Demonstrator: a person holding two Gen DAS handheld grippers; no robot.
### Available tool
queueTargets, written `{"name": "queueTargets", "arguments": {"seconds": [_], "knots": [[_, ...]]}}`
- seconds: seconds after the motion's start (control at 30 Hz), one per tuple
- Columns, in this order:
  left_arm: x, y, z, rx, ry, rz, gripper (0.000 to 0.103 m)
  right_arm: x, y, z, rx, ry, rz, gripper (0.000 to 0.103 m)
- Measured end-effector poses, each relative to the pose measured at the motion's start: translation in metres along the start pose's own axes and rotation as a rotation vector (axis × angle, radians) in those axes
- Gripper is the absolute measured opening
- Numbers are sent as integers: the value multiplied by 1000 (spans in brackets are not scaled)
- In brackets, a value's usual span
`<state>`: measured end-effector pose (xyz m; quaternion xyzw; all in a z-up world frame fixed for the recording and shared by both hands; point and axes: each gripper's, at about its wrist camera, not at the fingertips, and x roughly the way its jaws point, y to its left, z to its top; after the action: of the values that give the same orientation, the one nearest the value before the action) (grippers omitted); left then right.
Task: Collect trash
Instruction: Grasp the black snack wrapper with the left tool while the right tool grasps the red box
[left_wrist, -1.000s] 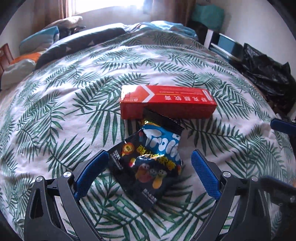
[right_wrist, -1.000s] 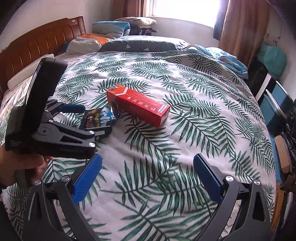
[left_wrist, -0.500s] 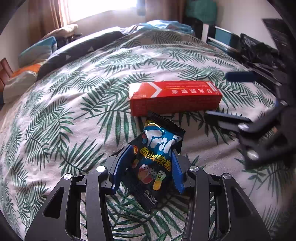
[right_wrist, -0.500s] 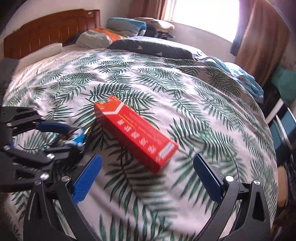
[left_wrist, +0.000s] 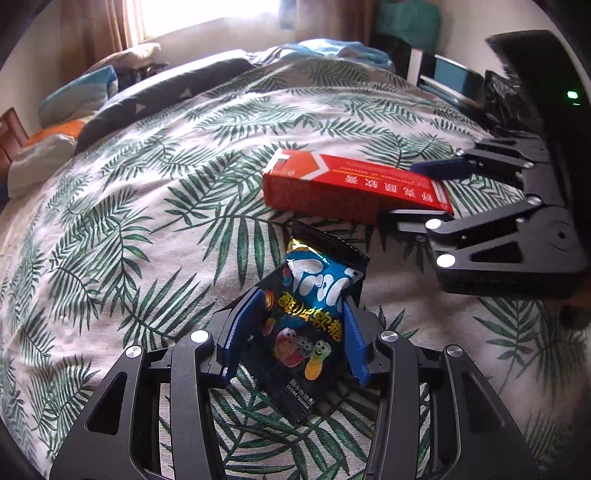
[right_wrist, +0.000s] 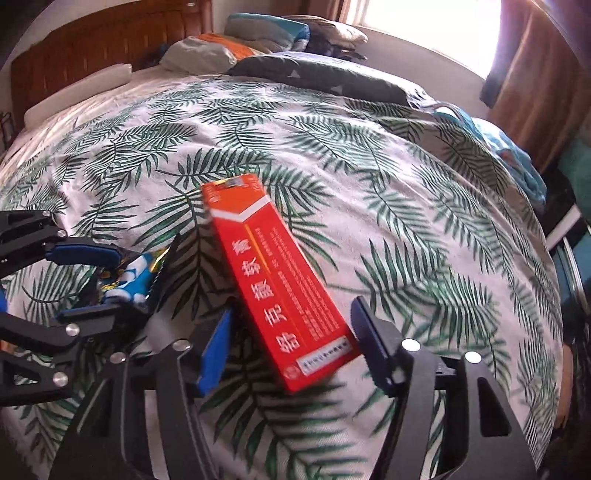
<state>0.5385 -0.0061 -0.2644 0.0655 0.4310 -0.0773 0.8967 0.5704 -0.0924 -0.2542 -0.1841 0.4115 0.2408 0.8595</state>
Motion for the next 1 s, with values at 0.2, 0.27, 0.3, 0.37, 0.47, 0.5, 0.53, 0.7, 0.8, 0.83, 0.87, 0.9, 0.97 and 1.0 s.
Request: {"name": "queueTargets", "arguments": {"seconds": [0.2, 0.27, 0.3, 0.37, 0.47, 0.5, 0.53, 0.7, 0.8, 0.83, 0.87, 0.9, 0.97, 1.0], "knots": [[1, 2, 1, -28, 2, 4, 47, -24, 11, -15, 85, 48, 84, 45], [1, 2, 0, -31, 1, 8, 48, -26, 17, -15, 68, 44, 61, 45], [1, 2, 0, -31, 0, 11, 48, -24, 17, -14, 63, 42, 43, 49], [2, 1, 0, -27, 0, 15, 49, -15, 15, -9, 76, 49, 29, 53], [3, 1, 1, -30, 0, 14, 51, -2, 11, -3, 110, 51, 26, 53], [3, 2, 1, -33, -1, 11, 51, 2, 10, -3, 122, 52, 26, 53], [3, 2, 1, -35, -3, 8, 51, 5, 8, -3, 139, 52, 33, 50], [4, 2, 3, -32, -12, 1, 44, 6, 9, -5, 173, 30, 20, 41], [3, -4, 4, 0, -11, 2, 27, 1, 13, -8, 162, 19, 8, 41], [3, -6, 4, 7, -14, 12, 27, 0, 14, -9, 159, 20, 7, 41], [2, -7, 4, 8, -13, 13, 27, -1, 16, -11, 157, 20, 6, 41], [2, -6, 3, 4, -14, 11, 27, -3, 16, -13, 160, 19, 9, 41], [-1, -4, 3, -7, -21, 6, 25, -8, 15, -16, 174, 13, 25, 41], [-2, -4, 2, -8, -22, 8, 24, -11, 15, -18, 177, 8, 23, 41]]}}
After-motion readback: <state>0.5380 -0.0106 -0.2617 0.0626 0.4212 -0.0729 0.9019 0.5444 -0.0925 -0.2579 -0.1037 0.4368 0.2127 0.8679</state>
